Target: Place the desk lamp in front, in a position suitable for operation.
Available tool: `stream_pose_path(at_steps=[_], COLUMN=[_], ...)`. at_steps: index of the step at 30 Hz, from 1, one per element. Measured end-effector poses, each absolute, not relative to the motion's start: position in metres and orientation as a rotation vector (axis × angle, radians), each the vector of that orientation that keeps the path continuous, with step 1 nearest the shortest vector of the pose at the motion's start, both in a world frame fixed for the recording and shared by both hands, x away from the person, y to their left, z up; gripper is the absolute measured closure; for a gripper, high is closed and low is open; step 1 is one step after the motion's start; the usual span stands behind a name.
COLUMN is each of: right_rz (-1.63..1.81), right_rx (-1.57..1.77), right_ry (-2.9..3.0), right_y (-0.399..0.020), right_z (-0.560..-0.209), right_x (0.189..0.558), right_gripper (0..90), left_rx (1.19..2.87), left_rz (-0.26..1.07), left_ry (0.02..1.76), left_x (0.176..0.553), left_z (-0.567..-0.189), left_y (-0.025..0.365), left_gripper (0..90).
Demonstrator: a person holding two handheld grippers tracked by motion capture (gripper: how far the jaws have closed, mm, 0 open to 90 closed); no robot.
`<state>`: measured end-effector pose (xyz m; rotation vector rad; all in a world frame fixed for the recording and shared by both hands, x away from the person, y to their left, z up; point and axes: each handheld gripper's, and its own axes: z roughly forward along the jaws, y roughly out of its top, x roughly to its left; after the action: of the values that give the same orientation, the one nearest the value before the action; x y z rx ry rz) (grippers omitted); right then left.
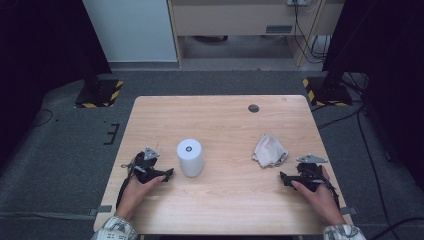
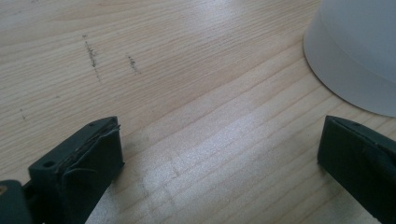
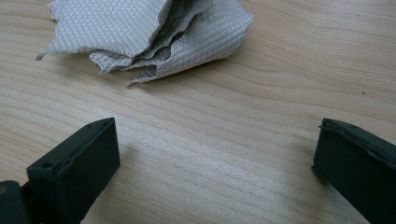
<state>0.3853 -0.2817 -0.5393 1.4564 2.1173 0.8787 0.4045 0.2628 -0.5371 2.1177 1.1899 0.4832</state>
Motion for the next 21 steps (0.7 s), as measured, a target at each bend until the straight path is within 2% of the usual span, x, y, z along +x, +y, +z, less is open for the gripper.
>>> stream_pose_path(at_steps=[10, 12, 21], right_rz=[0.881, 0.879, 0.879], right_rx=[1.459, 1.455, 1.460], right_ry=[2.115, 2.115, 2.116], right_y=[-0.281, -0.281, -0.281], right_z=[-0.539, -0.540, -0.539], right_x=[0.386, 0.386, 0.386], right_gripper=[0.7, 0.8, 0.7], left_rx=[2.122, 2.129, 2.091], left_rz=[0.483, 0.502, 0.496], left_ry=[1.181, 1.180, 1.115], left_x=[0.403, 0.402, 0.399], left_z=[-0.537, -0.532, -0.518], left_y=[0.264, 0.265, 0.266], left_gripper=[0.0, 4.6, 4.4])
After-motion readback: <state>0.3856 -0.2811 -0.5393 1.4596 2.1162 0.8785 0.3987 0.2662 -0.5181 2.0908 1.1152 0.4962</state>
